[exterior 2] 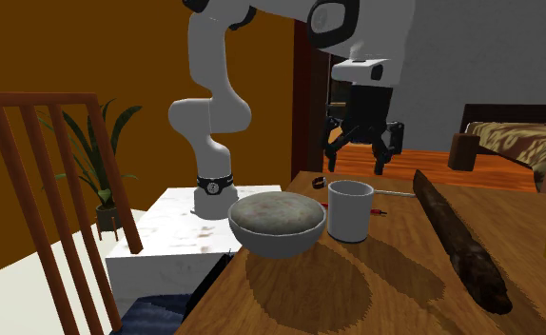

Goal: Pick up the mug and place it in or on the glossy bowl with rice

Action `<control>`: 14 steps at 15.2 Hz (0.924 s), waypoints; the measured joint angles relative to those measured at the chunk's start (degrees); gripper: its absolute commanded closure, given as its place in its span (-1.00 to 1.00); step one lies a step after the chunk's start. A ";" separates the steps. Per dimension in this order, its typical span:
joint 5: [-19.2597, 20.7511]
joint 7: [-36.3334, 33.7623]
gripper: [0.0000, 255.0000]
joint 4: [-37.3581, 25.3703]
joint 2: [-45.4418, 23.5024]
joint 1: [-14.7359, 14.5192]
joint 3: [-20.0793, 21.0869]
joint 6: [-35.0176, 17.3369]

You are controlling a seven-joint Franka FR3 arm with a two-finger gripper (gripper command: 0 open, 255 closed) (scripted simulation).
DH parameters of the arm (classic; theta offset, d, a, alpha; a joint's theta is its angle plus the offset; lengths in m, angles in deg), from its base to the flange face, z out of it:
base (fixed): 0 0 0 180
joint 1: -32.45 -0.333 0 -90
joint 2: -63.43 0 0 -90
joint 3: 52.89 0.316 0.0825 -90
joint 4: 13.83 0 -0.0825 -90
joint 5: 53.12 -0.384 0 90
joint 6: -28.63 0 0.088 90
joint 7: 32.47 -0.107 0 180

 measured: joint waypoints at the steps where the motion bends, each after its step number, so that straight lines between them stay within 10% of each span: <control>1: 1.65 -1.65 -1.00 -1.82 -2.83 -0.02 0.57 -0.40; 14: 7.22 -7.69 -1.00 -1.47 -11.10 -1.45 1.52 -7.01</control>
